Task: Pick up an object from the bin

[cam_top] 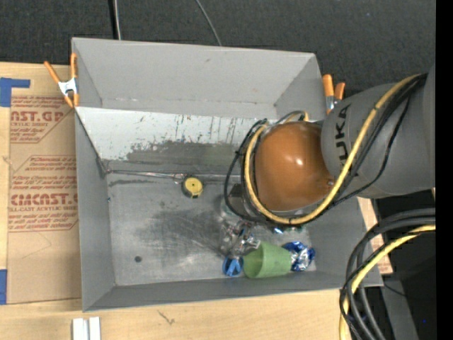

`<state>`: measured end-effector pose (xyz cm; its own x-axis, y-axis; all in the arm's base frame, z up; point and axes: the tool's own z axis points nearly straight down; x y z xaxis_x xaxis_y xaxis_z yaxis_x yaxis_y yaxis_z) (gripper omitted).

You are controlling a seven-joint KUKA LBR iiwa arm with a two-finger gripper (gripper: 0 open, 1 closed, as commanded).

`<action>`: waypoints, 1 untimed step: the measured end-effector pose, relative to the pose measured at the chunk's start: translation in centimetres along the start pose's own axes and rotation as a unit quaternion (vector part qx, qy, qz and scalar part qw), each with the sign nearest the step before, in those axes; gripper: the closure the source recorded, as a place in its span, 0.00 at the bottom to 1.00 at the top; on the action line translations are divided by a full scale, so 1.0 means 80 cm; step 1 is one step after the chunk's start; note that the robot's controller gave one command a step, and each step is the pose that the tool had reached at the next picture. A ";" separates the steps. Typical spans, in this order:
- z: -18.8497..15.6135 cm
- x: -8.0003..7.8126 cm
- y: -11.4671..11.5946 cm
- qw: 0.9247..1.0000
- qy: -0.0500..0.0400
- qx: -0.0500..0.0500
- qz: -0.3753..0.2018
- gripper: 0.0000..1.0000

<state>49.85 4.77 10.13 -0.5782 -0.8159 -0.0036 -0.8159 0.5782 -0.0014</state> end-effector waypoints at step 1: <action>0.032 0.020 -0.032 0.999 -0.002 -0.004 0.032 1.00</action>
Offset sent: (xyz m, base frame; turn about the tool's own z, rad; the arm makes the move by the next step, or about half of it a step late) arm 0.0105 -0.0356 -0.0313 0.0628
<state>51.03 1.95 7.57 -0.6288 -0.7776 -0.0065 -0.7776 0.6287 0.0074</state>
